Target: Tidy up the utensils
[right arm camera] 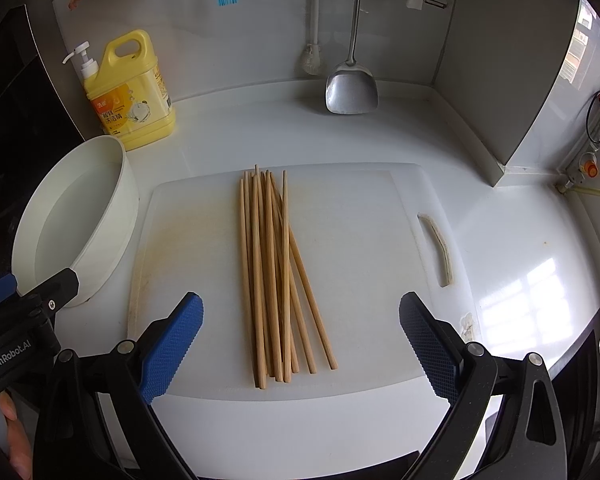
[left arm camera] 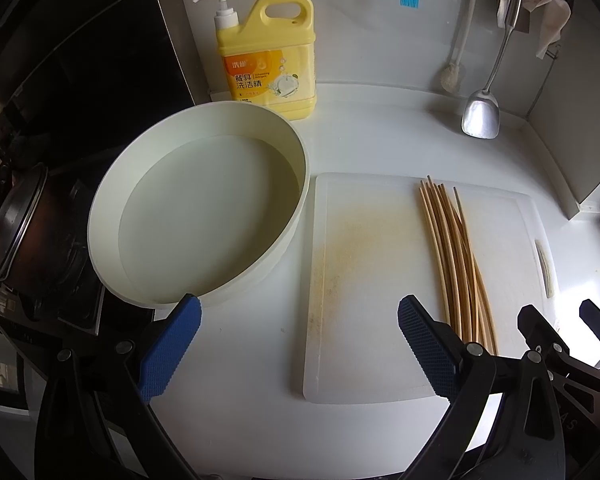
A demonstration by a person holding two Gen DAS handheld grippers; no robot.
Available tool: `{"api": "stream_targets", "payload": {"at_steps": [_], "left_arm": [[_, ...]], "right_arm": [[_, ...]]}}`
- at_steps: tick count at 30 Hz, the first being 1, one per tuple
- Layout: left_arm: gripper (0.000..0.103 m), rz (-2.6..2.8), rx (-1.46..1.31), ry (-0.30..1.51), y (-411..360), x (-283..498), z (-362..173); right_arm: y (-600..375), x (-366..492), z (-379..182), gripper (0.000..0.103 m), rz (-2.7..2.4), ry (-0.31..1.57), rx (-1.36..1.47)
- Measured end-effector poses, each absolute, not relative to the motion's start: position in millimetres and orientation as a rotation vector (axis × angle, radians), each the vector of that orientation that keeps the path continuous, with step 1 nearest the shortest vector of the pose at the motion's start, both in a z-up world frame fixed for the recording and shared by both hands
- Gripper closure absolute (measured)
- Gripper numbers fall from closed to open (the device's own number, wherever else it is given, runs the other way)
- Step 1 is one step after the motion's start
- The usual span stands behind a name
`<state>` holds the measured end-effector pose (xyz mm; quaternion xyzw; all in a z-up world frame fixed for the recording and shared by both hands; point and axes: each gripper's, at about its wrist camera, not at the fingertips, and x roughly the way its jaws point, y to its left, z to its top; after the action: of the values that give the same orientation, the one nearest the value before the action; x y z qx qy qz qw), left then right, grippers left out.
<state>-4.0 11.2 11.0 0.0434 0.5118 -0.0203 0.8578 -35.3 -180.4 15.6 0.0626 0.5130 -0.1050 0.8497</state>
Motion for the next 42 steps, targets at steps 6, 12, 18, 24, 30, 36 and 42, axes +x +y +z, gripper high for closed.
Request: {"api": "stream_targets", "payload": {"at_steps": [6,12,18,24,30,36,42], "left_arm": [[0.006,-0.041,0.087,1.073,11.1,-4.8,10.9],[0.006,-0.041,0.086,1.072,9.4,-6.6,10.5],[0.006,-0.043,0.086,1.071,8.2,-7.7,9.9],[0.006,-0.046,0.087,1.071,6.1,-8.6,8.7],[0.006,-0.046,0.087,1.071,6.1,-8.8,8.5],[0.006,-0.046,0.087,1.07,6.0,-8.7,8.6],[0.006,-0.045,0.085,1.074,5.4,-7.5,8.2]], "right_arm": [[-180.0,-36.5,15.7,0.009,-0.22,1.079,0.131],[-180.1,-37.2,16.6,0.009,-0.222,1.078,0.133],[-181.5,-38.8,17.9,0.009,-0.225,1.077,0.135],[-184.0,-38.8,17.2,0.009,-0.229,1.079,0.14],[-184.7,-38.7,16.6,0.009,-0.229,1.078,0.142],[-184.0,-38.5,16.7,0.009,-0.23,1.078,0.142],[-182.3,-36.5,17.0,0.009,-0.228,1.081,0.14]]}}
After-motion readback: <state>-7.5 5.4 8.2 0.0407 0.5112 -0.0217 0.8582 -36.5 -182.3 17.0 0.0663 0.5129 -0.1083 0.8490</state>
